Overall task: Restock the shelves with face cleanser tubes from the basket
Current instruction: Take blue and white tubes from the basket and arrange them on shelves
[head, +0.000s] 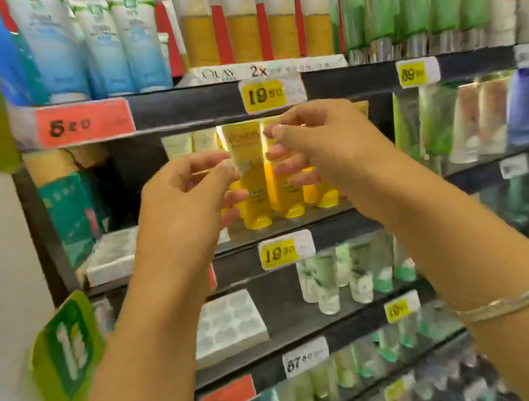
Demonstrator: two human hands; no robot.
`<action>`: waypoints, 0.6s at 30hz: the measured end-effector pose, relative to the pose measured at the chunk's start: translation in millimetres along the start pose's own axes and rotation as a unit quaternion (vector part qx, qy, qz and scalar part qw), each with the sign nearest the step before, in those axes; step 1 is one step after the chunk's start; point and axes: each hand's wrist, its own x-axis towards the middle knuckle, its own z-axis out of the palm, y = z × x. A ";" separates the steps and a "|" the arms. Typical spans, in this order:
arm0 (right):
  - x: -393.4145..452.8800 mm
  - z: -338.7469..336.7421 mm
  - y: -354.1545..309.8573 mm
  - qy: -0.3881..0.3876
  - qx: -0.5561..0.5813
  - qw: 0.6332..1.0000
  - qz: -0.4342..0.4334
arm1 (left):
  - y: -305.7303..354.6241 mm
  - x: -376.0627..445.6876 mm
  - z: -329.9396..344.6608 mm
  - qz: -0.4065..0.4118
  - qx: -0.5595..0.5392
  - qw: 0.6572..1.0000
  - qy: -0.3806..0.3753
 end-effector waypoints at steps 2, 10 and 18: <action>-23.4 -16.7 29.2 0.014 -0.010 0.999 0.048 | -26.3 -19.8 14.6 -0.044 -0.013 0.998 -0.040; -132.2 -99.3 168.7 0.129 0.015 0.952 0.276 | -151.3 -107.1 100.8 -0.253 0.006 0.950 -0.181; -264.3 -220.5 291.1 0.225 0.034 0.855 0.467 | -236.6 -214.2 216.6 -0.458 0.044 0.843 -0.280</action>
